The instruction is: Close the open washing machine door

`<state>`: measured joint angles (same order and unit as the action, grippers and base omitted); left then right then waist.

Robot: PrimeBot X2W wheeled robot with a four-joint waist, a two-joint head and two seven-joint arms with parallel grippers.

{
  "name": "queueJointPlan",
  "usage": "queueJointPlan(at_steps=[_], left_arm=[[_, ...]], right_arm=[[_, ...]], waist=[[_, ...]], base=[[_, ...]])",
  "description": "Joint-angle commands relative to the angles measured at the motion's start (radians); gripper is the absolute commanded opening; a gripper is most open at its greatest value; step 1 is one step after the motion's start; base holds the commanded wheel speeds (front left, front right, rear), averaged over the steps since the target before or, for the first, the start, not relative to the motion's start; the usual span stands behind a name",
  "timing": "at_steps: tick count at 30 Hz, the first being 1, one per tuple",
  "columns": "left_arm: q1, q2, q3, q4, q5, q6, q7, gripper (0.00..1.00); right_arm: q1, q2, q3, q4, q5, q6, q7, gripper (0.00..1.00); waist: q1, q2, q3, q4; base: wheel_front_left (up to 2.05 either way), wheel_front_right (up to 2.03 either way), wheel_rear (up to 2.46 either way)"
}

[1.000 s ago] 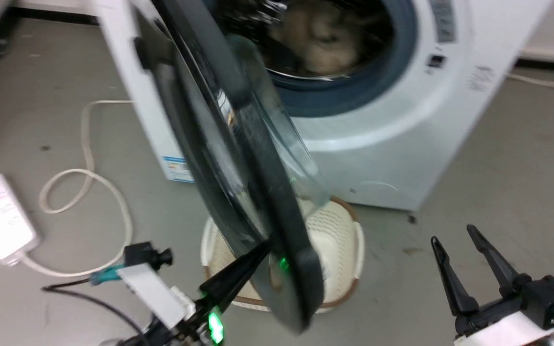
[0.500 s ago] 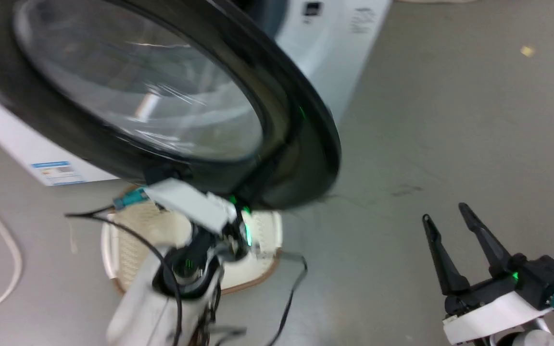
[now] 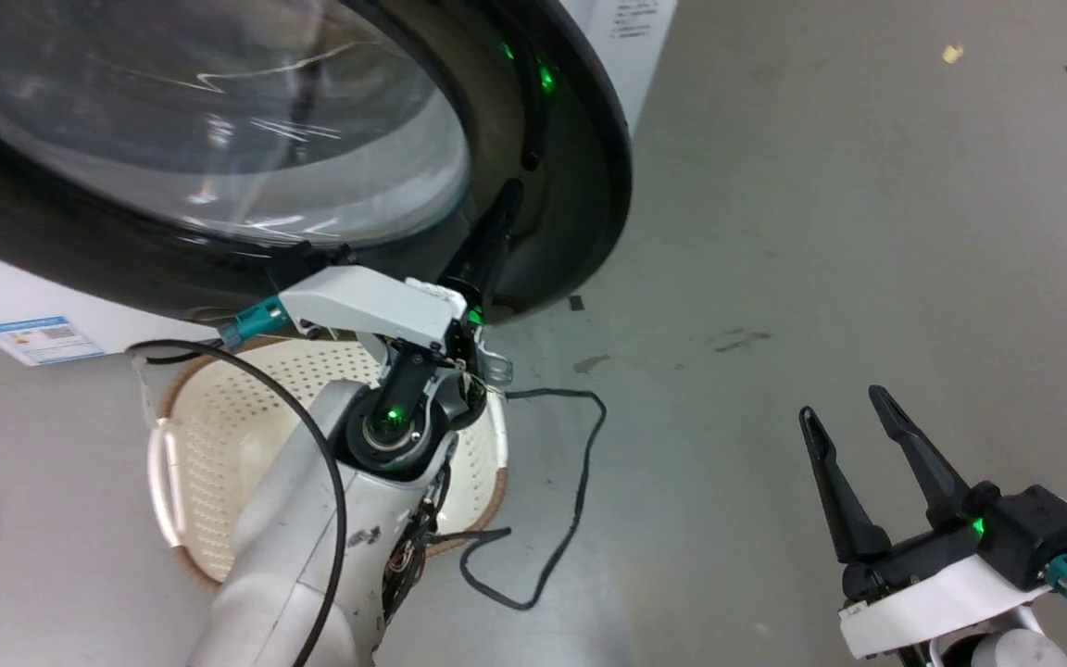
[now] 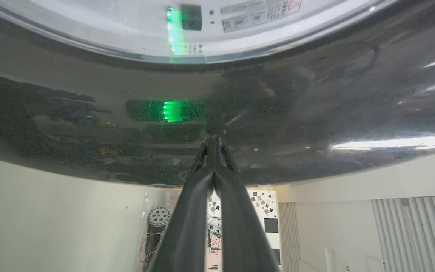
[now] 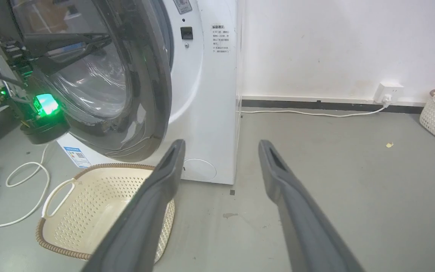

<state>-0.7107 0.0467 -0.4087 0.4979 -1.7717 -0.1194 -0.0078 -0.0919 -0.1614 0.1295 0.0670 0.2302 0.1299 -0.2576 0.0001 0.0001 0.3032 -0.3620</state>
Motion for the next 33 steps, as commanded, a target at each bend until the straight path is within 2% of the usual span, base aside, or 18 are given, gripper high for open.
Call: queueJointPlan(at_steps=[1, 5, 6, 7, 8, 11, 14, 17, 21, 23, 26, 29, 31, 32, 33], left_arm=[[0.006, 0.004, -0.005, 0.003, 0.005, -0.009, -0.005, 0.0], [0.09, 0.012, -0.005, -0.083, 0.051, -0.011, -0.032, 0.0], [0.126, 0.017, -0.009, -0.12, 0.065, -0.011, -0.036, 0.05], [0.164, 0.028, -0.014, -0.159, 0.085, -0.011, -0.041, 0.34], [0.202, 0.043, -0.025, -0.195, 0.112, -0.011, -0.048, 1.0], [0.317, 0.111, -0.052, -0.301, 0.226, -0.011, -0.11, 1.0], [0.41, 0.2, -0.067, -0.357, 0.408, -0.011, -0.221, 1.0], [0.486, 0.251, -0.035, -0.372, 0.59, -0.011, -0.251, 1.0], [0.579, 0.224, 0.12, -0.418, 0.893, 0.002, -0.253, 1.0], [0.616, 0.214, 0.16, -0.441, 1.088, 0.036, -0.254, 1.0], [0.66, 0.204, 0.167, -0.462, 1.352, 0.104, -0.254, 1.0], [0.706, 0.144, 0.204, -0.488, 1.463, 0.159, -0.254, 1.0], [0.738, 0.134, 0.211, -0.489, 1.532, 0.171, -0.254, 1.0], [0.738, 0.134, 0.211, -0.489, 1.532, 0.171, -0.254, 1.0], [0.766, 0.121, 0.221, -0.489, 1.58, 0.19, -0.254, 1.0]], right_arm=[[-0.003, 0.0, -0.001, -0.001, 0.002, 0.001, -0.004, 1.0], [0.017, -0.008, -0.007, -0.008, -0.007, 0.001, -0.004, 1.0], [0.024, -0.01, -0.014, -0.01, -0.009, 0.001, -0.004, 1.0], [0.03, -0.012, -0.018, -0.013, -0.01, 0.001, -0.004, 1.0], [0.037, -0.015, -0.023, -0.015, -0.012, 0.001, -0.004, 1.0], [0.057, -0.027, -0.024, -0.015, -0.021, 0.001, -0.004, 1.0], [0.076, -0.034, -0.033, -0.018, -0.024, 0.001, -0.004, 1.0], [0.094, -0.039, -0.036, -0.023, -0.03, 0.001, -0.004, 1.0], [0.113, -0.042, -0.038, -0.029, -0.038, 0.001, -0.004, 1.0], [0.122, -0.036, -0.04, -0.029, -0.034, 0.001, -0.004, 1.0], [0.133, -0.027, -0.034, -0.026, -0.033, 0.001, -0.004, 1.0], [0.142, -0.014, -0.029, -0.022, -0.036, 0.001, -0.004, 1.0], [0.148, -0.006, -0.025, -0.021, -0.037, 0.001, -0.004, 1.0], [0.148, -0.006, -0.025, -0.021, -0.037, 0.001, -0.004, 1.0], [0.152, 0.001, -0.022, -0.021, -0.037, 0.001, -0.004, 1.0]], waist=[[-0.0001, -0.0001, -0.02, 0.025], [-0.0001, -0.0001, -0.068, 0.076], [-0.0001, -0.0001, -0.081, 0.094], [-0.0001, -0.0001, -0.091, 0.11], [-0.0001, -0.0001, -0.104, 0.129], [-0.0001, -0.0001, -0.146, 0.183], [-0.0001, -0.0001, -0.187, 0.235], [-0.0001, -0.0001, -0.22, 0.28], [-0.0001, -0.0001, -0.253, 0.327], [-0.0001, -0.0001, -0.266, 0.346], [-0.0001, -0.0001, -0.279, 0.364], [-0.0001, -0.0001, -0.289, 0.376], [-0.0001, -0.0001, -0.293, 0.382], [-0.0001, -0.0001, -0.293, 0.382], [-0.0001, -0.0001, -0.295, 0.388]], base=[[0.0, 0.0, 0.0], [0.0, 0.0, 0.0], [0.0, 0.0, 0.0], [0.0, 0.0, 0.0], [0.0, 0.0, 0.0], [0.0, 0.0, 0.0], [0.0, 0.0, 0.0], [0.0, 0.0, 0.0], [0.0, 0.0, 0.0], [0.0, 0.0, 0.0], [0.0, 0.0, 0.0], [0.0, 0.0, 0.0], [0.0, 0.0, 0.0], [0.0, 0.0, 0.0], [0.0, 0.0, 0.0]])
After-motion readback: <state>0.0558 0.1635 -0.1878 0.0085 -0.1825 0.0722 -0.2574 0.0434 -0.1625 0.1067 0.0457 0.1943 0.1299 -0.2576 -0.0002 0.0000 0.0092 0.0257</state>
